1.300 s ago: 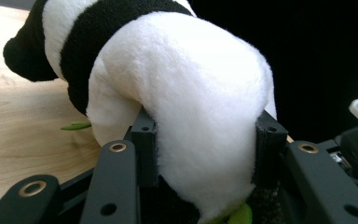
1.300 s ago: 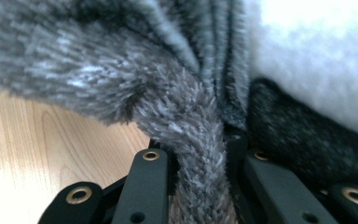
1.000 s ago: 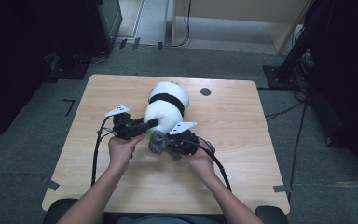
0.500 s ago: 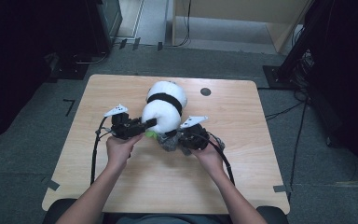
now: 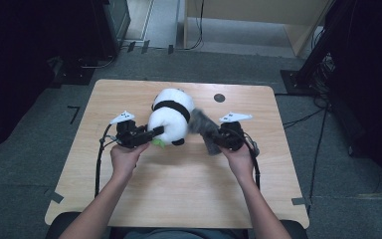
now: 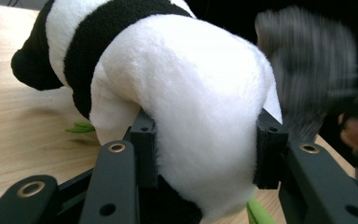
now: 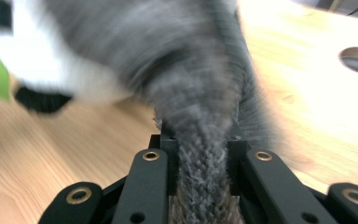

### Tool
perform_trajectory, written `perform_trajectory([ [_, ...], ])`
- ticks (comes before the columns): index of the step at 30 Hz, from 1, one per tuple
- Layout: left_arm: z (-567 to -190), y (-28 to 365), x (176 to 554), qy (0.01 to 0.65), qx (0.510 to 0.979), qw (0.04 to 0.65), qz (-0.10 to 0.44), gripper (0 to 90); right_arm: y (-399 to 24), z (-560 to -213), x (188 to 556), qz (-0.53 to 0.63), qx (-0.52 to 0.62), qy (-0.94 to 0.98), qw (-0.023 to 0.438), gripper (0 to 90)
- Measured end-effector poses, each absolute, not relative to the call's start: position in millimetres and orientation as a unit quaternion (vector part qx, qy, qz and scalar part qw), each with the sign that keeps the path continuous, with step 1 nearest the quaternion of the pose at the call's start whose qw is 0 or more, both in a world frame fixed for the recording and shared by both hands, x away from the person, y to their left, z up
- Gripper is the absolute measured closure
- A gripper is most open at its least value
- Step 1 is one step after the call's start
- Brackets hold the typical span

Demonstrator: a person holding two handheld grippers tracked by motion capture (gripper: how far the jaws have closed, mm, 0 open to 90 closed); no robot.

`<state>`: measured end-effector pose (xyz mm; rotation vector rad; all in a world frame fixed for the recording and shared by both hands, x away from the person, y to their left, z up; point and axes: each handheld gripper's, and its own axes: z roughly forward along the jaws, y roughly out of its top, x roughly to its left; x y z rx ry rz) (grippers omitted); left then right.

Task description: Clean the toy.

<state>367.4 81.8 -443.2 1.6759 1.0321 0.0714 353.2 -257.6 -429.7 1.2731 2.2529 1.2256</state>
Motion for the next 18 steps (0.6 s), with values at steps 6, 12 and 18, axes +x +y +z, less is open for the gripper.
perform_trajectory([
  [6, -445.7, 70.4, 364.6, 0.427, 0.719, 0.548, 0.027, 54.2, -263.4, -410.3, 347.6, 0.462, 0.437, 0.761, 0.128, 77.6],
  [12, -445.1, 57.2, 357.7, 0.413, 0.728, 0.547, 0.024, 54.1, -239.7, -402.1, 341.4, 0.474, 0.412, 0.77, 0.116, 76.9],
  [18, -443.4, 48.9, 352.0, 0.409, 0.731, 0.545, 0.031, 54.2, -216.6, -402.1, 336.5, 0.465, 0.399, 0.783, 0.11, 76.7],
])
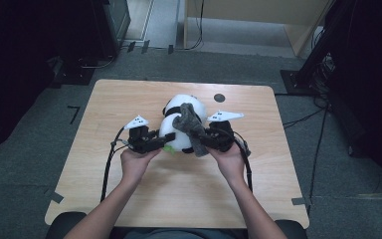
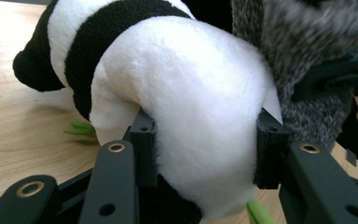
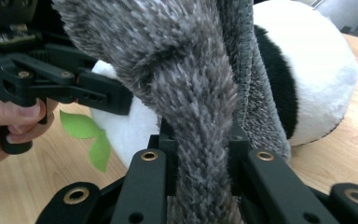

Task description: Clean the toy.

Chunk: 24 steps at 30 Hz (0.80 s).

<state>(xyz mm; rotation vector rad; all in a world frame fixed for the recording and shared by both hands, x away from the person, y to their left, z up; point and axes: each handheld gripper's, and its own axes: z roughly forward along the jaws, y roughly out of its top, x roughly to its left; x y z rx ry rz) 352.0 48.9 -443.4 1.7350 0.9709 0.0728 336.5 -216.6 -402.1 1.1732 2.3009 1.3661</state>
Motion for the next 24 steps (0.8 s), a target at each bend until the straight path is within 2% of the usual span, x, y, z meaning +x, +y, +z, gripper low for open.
perform_trajectory([
  [3, -442.0, 51.7, 352.4, 0.419, 0.722, 0.551, 0.018, 54.0, -209.8, -400.4, 332.0, 0.462, 0.392, 0.786, 0.121, 76.7],
  [7, -439.7, 52.0, 351.2, 0.42, 0.72, 0.551, 0.027, 54.1, -197.7, -397.7, 324.1, 0.454, 0.372, 0.798, 0.137, 76.6],
  [16, -438.7, 54.6, 352.0, 0.427, 0.719, 0.547, 0.036, 54.3, -168.7, -410.1, 313.5, 0.449, 0.334, 0.819, 0.123, 77.0],
  [20, -440.1, 56.5, 353.2, 0.434, 0.718, 0.544, 0.033, 54.5, -158.7, -419.7, 308.5, 0.443, 0.315, 0.826, 0.146, 76.8],
  [24, -441.3, 57.8, 353.9, 0.44, 0.714, 0.544, 0.027, 54.5, -156.6, -427.5, 307.6, 0.45, 0.308, 0.826, 0.144, 76.8],
])
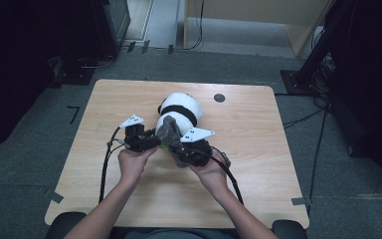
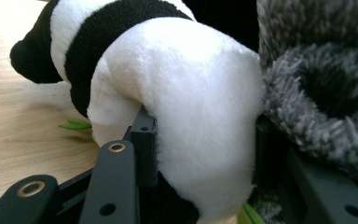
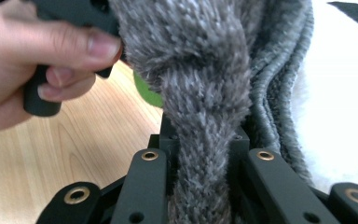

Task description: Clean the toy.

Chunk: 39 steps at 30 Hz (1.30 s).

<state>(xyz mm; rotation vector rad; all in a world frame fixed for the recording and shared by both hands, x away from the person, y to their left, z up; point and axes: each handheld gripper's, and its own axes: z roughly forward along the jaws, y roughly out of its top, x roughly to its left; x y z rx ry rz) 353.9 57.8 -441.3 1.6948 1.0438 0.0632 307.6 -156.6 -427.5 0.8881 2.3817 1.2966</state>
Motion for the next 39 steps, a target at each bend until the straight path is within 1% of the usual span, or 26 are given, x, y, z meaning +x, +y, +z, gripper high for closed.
perform_trajectory([
  [2, -441.7, 58.9, 354.8, 0.442, 0.714, 0.543, 0.026, 54.6, -154.7, -431.0, 306.7, 0.447, 0.302, 0.829, 0.147, 76.9],
  [9, -442.6, 61.7, 356.4, 0.452, 0.701, 0.552, 0.01, 54.5, -150.5, -443.4, 305.9, 0.437, 0.29, 0.841, 0.134, 77.2],
  [12, -441.4, 64.1, 357.0, 0.452, 0.694, 0.56, 0.003, 54.4, -148.6, -448.5, 304.5, 0.43, 0.285, 0.846, 0.136, 77.5],
  [19, -439.1, 66.8, 356.7, 0.45, 0.688, 0.57, -0.005, 54.2, -152.1, -460.9, 313.7, 0.423, 0.296, 0.85, 0.103, 77.6],
  [34, -437.0, 71.5, 357.1, 0.443, 0.682, 0.582, -0.011, 53.9, -173.6, -476.8, 334.5, 0.387, 0.334, 0.852, 0.113, 77.4],
  [39, -437.2, 73.4, 357.6, 0.435, 0.693, 0.575, 0.002, 53.5, -185.3, -476.6, 341.0, 0.369, 0.351, 0.853, 0.119, 77.0],
])
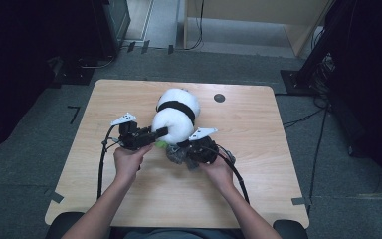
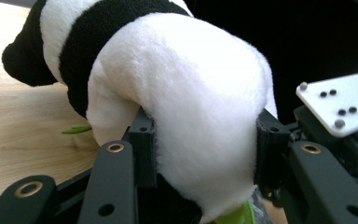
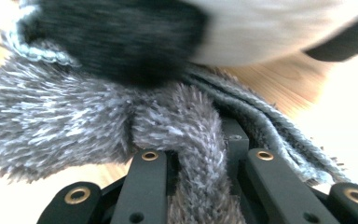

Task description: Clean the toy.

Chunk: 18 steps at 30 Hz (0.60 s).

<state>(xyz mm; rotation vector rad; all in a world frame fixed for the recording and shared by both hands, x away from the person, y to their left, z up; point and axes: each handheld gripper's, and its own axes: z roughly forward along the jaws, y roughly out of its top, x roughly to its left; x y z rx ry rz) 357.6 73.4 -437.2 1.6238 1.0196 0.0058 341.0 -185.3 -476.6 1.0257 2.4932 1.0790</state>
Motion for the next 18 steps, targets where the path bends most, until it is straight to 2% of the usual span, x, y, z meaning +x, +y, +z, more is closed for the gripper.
perform_trajectory([
  [9, -436.4, 79.8, 359.6, 0.427, 0.699, 0.573, 0.018, 53.6, -199.3, -471.9, 347.5, 0.347, 0.373, 0.851, 0.123, 77.3],
  [18, -437.0, 86.3, 362.5, 0.423, 0.704, 0.57, 0.032, 53.6, -219.0, -467.9, 355.1, 0.339, 0.398, 0.846, 0.108, 77.3],
])
